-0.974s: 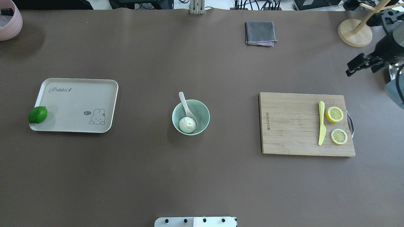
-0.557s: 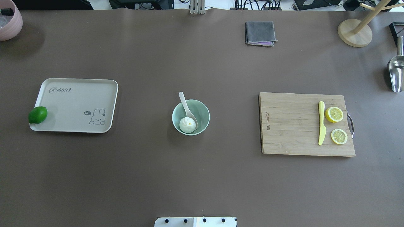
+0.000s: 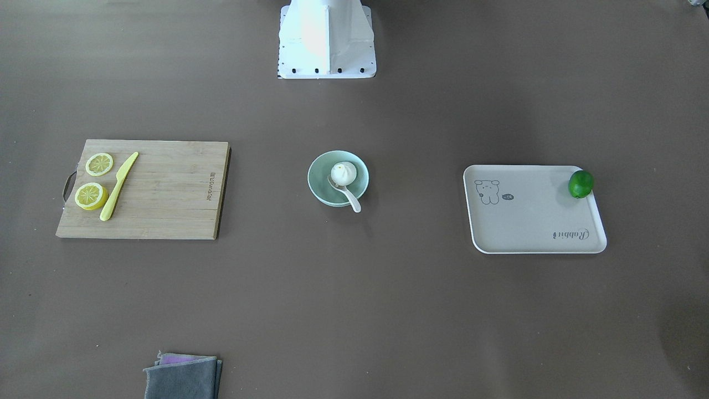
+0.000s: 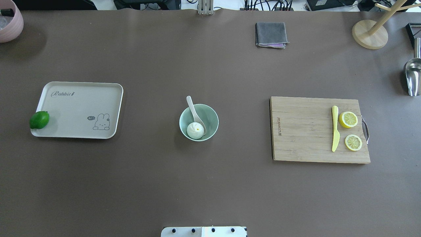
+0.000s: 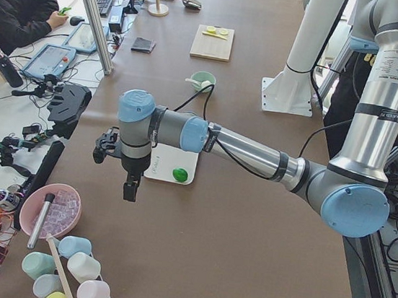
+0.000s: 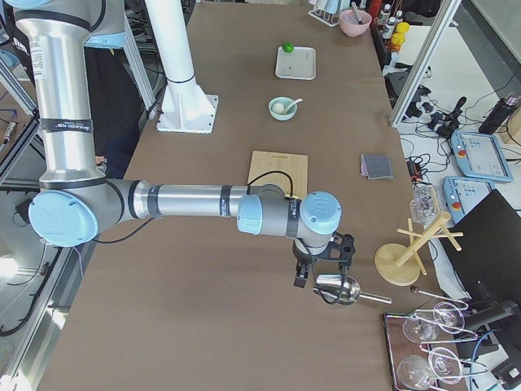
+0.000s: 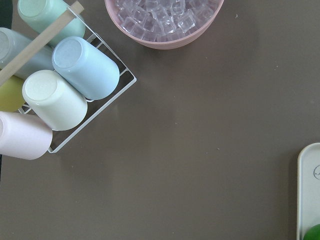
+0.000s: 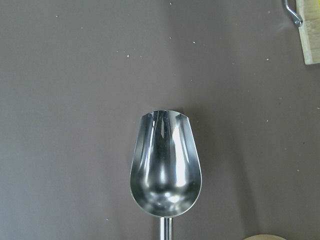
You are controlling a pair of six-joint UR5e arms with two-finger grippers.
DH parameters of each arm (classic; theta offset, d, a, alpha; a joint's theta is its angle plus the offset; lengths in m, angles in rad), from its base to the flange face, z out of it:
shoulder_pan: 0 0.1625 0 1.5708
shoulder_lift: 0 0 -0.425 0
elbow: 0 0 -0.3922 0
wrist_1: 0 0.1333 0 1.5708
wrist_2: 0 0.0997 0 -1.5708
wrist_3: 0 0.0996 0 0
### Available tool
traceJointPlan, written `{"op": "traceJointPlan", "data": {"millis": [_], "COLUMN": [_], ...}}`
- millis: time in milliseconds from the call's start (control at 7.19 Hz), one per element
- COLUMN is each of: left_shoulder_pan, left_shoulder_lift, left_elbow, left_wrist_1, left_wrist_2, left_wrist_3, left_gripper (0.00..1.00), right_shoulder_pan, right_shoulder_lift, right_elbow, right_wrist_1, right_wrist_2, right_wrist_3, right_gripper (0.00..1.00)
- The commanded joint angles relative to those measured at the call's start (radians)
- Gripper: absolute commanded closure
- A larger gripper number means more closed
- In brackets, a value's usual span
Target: Put spoon and bun in bowl
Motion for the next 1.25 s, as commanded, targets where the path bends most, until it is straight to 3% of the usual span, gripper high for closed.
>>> {"op": "traceJointPlan", "data": {"millis": [0, 417, 1113], "left_shoulder_pan": [0.002, -0.001, 0.001], "left_shoulder_lift": [0.065, 0.137, 0.140], "left_elbow": [0.003, -0.011, 0.006], "left_wrist_1": [-0.004, -0.030, -0.032], "left_wrist_2": [-0.048, -0.062, -0.089], "left_wrist_3": [0.002, 0.002, 0.008], "left_gripper": [0.02, 0.02, 0.02], "right_shoulder_pan": [0.000, -0.018, -0.055], "right_shoulder_lift": [-0.018, -0.025, -0.023], "right_elbow": [-0.006, -0.006, -0.002], "right_wrist_1": [-0.010, -0.007, 0.002], "right_wrist_2": [0.006, 0.034, 0.031], "right_wrist_3": [0.011, 0.014, 0.014], "right_gripper": [0.00, 0.00, 0.00]}}
